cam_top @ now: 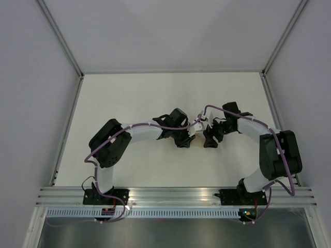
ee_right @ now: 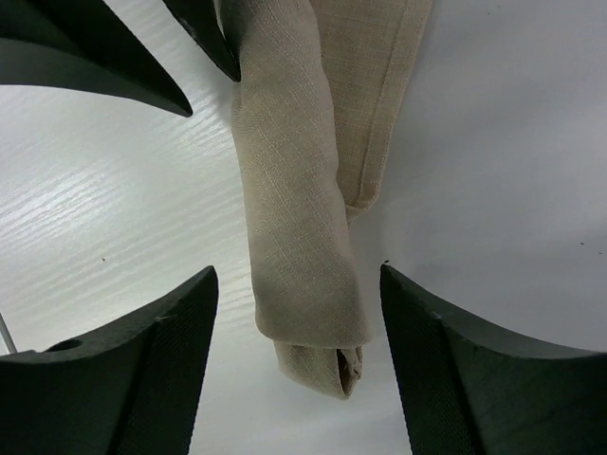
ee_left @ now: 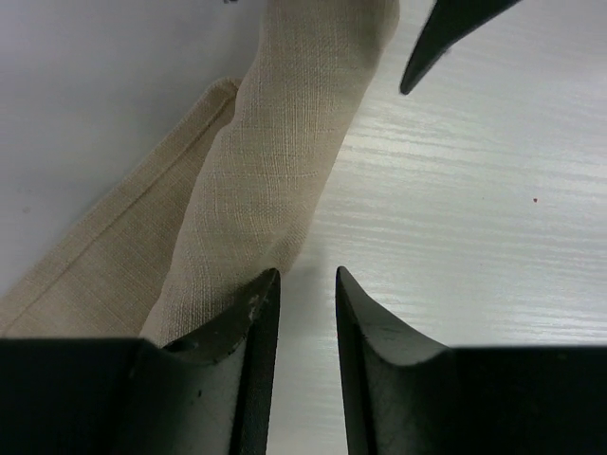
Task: Fold the napkin, place the utensils inside, and roll it up
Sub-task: Roll the napkin with the utensil
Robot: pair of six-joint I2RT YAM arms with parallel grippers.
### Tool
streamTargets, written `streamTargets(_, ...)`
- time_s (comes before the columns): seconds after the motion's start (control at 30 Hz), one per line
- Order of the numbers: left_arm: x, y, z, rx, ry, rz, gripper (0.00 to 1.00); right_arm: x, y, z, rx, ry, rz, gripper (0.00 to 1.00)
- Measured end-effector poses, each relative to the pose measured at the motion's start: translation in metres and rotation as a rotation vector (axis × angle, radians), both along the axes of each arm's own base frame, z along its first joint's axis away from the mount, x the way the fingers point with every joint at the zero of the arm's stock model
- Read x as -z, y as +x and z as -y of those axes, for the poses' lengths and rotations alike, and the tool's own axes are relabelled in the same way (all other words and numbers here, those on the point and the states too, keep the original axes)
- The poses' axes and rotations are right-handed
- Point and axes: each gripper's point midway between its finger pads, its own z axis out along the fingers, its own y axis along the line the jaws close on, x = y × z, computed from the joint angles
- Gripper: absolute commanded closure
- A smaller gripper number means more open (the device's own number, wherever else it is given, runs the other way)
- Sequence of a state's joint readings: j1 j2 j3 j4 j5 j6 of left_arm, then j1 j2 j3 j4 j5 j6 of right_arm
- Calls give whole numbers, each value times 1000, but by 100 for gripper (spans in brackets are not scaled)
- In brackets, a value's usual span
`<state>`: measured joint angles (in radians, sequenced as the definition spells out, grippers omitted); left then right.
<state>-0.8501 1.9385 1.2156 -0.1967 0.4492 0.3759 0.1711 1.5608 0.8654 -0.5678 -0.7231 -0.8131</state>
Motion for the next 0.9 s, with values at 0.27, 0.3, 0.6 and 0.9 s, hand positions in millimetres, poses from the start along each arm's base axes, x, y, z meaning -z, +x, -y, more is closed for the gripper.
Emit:
streamTargets(0.27,-43,3,-4,-46,-102,98,61,23,7,-3,-8,-18,-127,51)
streamTargets(0.3,-49,4,-4,-56,-117,122,61,24,7,-4,-11,-11,-151,55)
streamTargets(0.6,-55,11,-4,-113,-105,319,58,25,19,-12,-38,16,-379,61)
streamTargets(0.9,-57,19,7,-92,-63,534,54,25,13,-9,-35,102,-686,62)
